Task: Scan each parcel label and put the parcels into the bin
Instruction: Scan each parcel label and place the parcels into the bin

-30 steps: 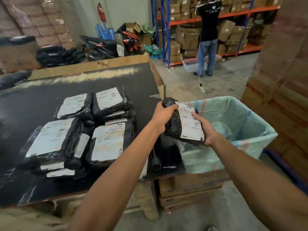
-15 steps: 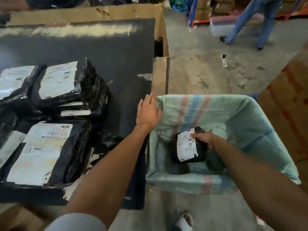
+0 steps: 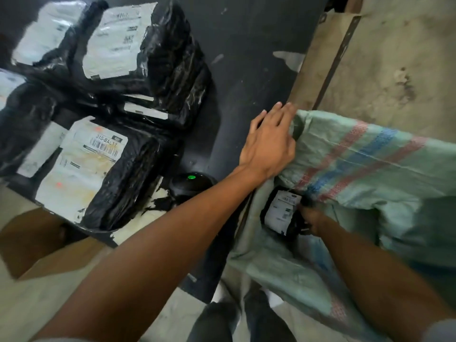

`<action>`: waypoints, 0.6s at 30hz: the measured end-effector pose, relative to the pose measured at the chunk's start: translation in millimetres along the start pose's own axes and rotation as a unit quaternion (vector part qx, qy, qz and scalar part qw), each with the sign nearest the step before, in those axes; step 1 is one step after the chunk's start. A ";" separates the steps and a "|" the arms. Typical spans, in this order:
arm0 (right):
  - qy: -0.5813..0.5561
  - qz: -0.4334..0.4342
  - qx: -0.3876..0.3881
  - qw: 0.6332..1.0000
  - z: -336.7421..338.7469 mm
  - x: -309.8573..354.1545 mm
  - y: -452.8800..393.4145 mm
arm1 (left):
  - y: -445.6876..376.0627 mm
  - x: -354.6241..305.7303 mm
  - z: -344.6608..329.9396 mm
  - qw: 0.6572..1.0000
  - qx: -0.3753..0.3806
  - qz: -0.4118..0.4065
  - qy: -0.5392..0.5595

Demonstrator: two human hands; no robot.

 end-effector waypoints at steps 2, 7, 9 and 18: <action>0.031 0.004 -0.010 0.999 1.7 -2.8 0.6 | 0.5 1.1 0.0 1.000 -0.001 0.002 0.002; 0.136 0.130 -0.067 0.980 20.9 12.0 22.3 | 2.8 1.7 1.2 1.000 0.007 -0.003 0.014; 0.189 0.166 -0.080 0.964 24.6 24.6 40.8 | 2.5 2.5 1.9 1.000 0.013 -0.002 0.009; 0.195 0.323 -0.215 0.901 -2.9 47.8 156.4 | 13.0 -8.8 25.4 0.988 0.151 0.006 0.041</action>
Point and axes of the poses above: each hand's wrist, its own y-axis away from the middle knuckle, its own z-axis out of the back of the hand, x = y × z, the point moved 2 cm from there along -y, towards the middle knuckle
